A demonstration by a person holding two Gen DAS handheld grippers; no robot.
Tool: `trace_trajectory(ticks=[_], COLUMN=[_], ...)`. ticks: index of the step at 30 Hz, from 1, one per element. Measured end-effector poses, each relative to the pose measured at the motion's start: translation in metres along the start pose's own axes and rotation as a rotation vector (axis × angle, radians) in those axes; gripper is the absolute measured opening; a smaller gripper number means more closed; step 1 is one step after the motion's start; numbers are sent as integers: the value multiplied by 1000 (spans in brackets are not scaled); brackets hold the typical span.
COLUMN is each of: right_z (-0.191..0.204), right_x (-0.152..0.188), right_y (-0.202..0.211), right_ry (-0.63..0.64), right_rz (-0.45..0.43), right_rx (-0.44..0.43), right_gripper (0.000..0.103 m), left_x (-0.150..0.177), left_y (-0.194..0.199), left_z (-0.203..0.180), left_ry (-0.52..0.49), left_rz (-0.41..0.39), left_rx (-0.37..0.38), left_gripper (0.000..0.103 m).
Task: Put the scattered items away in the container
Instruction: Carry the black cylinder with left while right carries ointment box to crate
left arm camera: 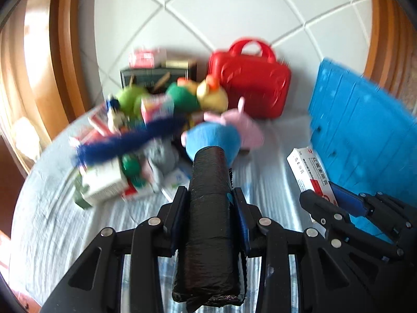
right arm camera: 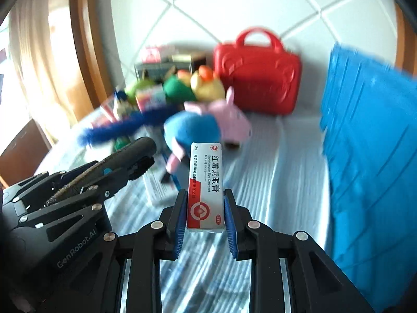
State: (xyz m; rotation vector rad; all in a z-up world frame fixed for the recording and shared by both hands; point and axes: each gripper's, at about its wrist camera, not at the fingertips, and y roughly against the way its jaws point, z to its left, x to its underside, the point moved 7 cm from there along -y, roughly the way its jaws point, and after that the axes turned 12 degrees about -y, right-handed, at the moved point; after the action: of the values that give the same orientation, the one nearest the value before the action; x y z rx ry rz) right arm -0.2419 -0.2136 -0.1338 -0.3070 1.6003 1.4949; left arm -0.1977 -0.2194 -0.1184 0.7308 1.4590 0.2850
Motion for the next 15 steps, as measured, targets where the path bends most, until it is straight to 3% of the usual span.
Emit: trace_trajectory(ticks=[8,15], right_z=[25,-7], right_x=[-42,-81], right_y=[76,146], right_ry=[2,-41], right_rz=[-135,-251], right_rx=[47,161], right_gripper=[26,26], left_x=[-48,-93], left_y=[70,119], left_z=[2,-46], left_ry=[-45,-103], left_rz=[-135,-235], left_rx=[30,110], left_gripper=[34,34])
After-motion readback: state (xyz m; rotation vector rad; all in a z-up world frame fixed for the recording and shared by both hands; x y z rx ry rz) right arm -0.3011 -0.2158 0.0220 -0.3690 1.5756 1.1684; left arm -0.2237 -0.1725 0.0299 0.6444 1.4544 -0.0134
